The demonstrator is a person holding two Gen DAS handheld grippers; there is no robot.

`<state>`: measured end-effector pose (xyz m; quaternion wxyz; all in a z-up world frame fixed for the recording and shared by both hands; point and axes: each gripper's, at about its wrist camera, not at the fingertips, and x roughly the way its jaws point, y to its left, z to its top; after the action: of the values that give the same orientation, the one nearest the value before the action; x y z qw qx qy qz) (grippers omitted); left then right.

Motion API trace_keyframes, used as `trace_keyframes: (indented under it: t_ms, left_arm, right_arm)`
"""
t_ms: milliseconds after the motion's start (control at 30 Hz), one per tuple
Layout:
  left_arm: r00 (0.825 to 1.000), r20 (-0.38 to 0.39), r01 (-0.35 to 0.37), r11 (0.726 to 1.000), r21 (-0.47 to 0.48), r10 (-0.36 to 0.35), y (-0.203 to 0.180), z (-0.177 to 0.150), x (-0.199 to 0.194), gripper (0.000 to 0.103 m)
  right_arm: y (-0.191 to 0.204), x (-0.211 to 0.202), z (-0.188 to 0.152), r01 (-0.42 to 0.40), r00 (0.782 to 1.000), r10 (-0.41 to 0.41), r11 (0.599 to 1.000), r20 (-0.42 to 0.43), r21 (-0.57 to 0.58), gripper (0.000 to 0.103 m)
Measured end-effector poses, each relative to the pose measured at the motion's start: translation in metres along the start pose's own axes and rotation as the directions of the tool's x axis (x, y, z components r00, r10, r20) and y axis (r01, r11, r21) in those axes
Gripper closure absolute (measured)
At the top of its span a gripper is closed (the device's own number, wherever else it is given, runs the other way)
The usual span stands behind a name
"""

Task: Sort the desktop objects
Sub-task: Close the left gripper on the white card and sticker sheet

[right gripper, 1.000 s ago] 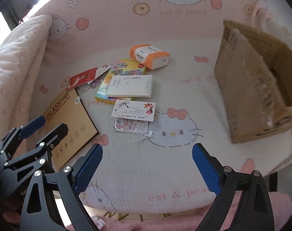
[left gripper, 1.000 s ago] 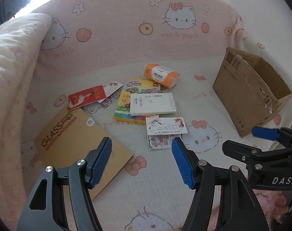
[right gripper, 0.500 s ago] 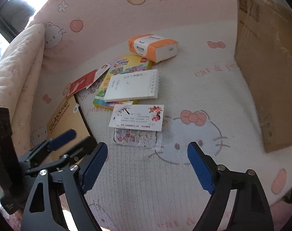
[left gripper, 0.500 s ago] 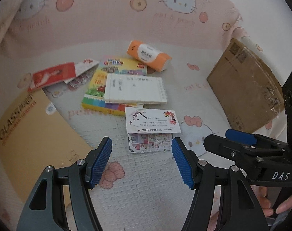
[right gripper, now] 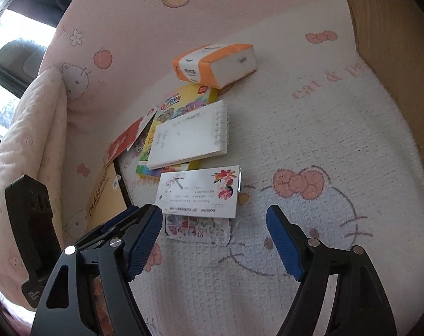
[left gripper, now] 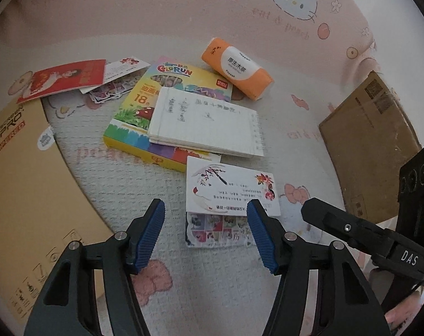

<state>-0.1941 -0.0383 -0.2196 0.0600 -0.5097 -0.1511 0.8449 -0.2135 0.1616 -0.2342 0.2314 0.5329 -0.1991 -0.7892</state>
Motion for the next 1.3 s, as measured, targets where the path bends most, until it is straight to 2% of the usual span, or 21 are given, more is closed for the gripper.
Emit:
trace_keyframes:
  t_ms: [67,133,167,200,267,333,367,467,633,700,733,800,867,1067,1133,1200,1300]
  left_arm:
    - [1.0,0.002,0.019,1.0,-0.017,-0.019,0.002,0.001,0.004,0.043]
    - [1.0,0.001,0.028,0.998,-0.05,-0.028,0.006,0.001,0.01,0.051]
    - [1.0,-0.003,0.03,0.997,-0.072,-0.03,0.009,0.002,0.014,0.059]
    - [0.999,-0.007,0.033,0.995,-0.094,-0.034,0.013,0.002,0.018,0.068]
    - [0.999,-0.015,0.033,0.991,-0.131,-0.036,0.019,0.002,0.026,0.076]
    - [0.999,-0.016,0.041,0.989,-0.145,-0.044,0.022,0.002,0.031,0.076]
    - [0.999,-0.014,0.045,0.988,-0.145,-0.047,0.023,0.0,0.031,0.076]
    - [0.999,-0.004,0.042,0.99,-0.135,-0.043,0.022,-0.002,0.031,0.076]
    - [1.0,0.013,-0.02,0.995,-0.098,0.022,0.019,-0.002,0.022,0.076]
    - [0.999,0.023,-0.03,0.992,-0.121,0.033,0.024,-0.002,0.02,0.074]
    - [1.0,0.017,-0.019,0.991,-0.134,0.021,0.026,-0.002,0.021,0.072]
    - [0.999,-0.008,0.044,0.984,-0.175,-0.046,0.031,-0.003,0.027,0.064]
    - [0.995,-0.014,0.096,0.974,-0.204,-0.101,0.033,-0.005,0.032,0.063]
    - [0.989,0.042,0.15,0.949,-0.277,-0.144,0.04,-0.012,0.035,0.063]
    - [0.987,0.056,0.161,0.94,-0.3,-0.151,0.042,-0.013,0.035,0.064]
    - [0.988,0.062,0.151,0.941,-0.304,-0.138,0.042,-0.013,0.035,0.069]
    - [0.993,0.068,0.117,0.949,-0.291,-0.101,0.039,-0.014,0.035,0.081]
  right_arm:
    - [-0.004,0.006,0.001,-0.022,1.0,0.022,1.0,-0.002,0.009,0.027]
    - [-0.008,0.013,0.002,-0.041,0.999,0.041,0.999,-0.001,0.025,0.028]
    - [-0.011,0.017,0.003,-0.05,0.999,0.05,0.998,-0.002,0.035,0.029]
    - [-0.013,0.02,0.004,-0.054,0.999,0.054,0.997,-0.003,0.047,0.032]
    - [-0.02,0.03,0.005,-0.068,0.998,0.069,0.994,-0.011,0.081,0.042]
    - [-0.024,0.035,0.006,-0.075,0.997,0.077,0.992,-0.012,0.102,0.053]
    - [-0.026,0.038,0.006,-0.079,0.997,0.08,0.991,-0.011,0.112,0.054]
    - [-0.031,0.04,0.007,-0.111,0.994,0.111,0.985,0.009,0.133,0.054]
    - [-0.031,0.044,0.008,-0.142,0.99,0.14,0.982,0.025,0.124,0.054]
    - [-0.029,0.046,0.008,-0.143,0.99,0.14,0.983,0.028,0.117,0.054]
    - [-0.028,0.046,0.008,-0.142,0.99,0.14,0.983,0.03,0.117,0.054]
    - [-0.027,0.047,0.007,-0.145,0.989,0.142,0.982,0.032,0.123,0.056]
    - [-0.027,0.048,0.005,-0.15,0.989,0.147,0.98,0.032,0.133,0.058]
    - [-0.028,0.049,-0.004,-0.148,0.989,0.142,0.978,0.049,0.15,0.066]
    - [-0.033,0.049,-0.006,-0.159,0.987,0.15,0.97,0.062,0.185,0.076]
    - [-0.04,0.05,-0.008,-0.173,0.984,0.159,0.959,0.076,0.226,0.085]
    - [-0.048,0.051,-0.011,-0.191,0.981,0.172,0.942,0.093,0.275,0.089]
